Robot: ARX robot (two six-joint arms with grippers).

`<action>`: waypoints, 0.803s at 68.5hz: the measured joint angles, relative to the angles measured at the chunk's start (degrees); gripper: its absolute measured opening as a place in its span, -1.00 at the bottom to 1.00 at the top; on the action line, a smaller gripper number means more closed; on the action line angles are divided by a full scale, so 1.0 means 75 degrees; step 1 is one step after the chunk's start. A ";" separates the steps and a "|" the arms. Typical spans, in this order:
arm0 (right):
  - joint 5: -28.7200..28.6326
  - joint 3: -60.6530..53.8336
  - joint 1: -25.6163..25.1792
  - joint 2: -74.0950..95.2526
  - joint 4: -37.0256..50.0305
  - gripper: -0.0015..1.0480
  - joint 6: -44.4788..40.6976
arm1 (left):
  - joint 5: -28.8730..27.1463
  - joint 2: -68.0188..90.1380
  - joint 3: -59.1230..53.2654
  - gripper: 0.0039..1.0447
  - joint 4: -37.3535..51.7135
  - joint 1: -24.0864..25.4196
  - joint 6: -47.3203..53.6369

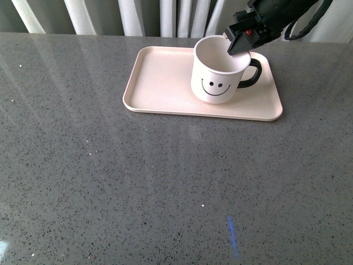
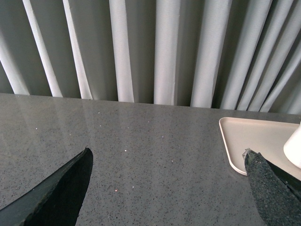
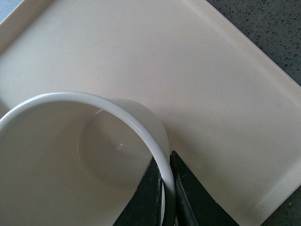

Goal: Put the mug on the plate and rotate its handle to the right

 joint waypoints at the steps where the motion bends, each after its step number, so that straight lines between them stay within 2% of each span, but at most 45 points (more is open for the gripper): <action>1: -0.0003 0.0012 0.0003 0.0009 -0.0006 -0.97 -0.0003 | 0.0000 0.0000 0.0000 0.83 0.0000 0.0000 0.0000; 47: 0.0052 0.0341 0.0032 0.0265 -0.0440 -0.97 -0.0443 | 0.0000 -0.0003 0.0000 0.83 0.0000 0.0000 0.0000; 55: 0.0111 0.0344 0.0055 0.0277 -0.0443 -0.67 -0.0525 | 0.0000 0.0000 0.0000 0.83 0.0000 0.0000 0.0000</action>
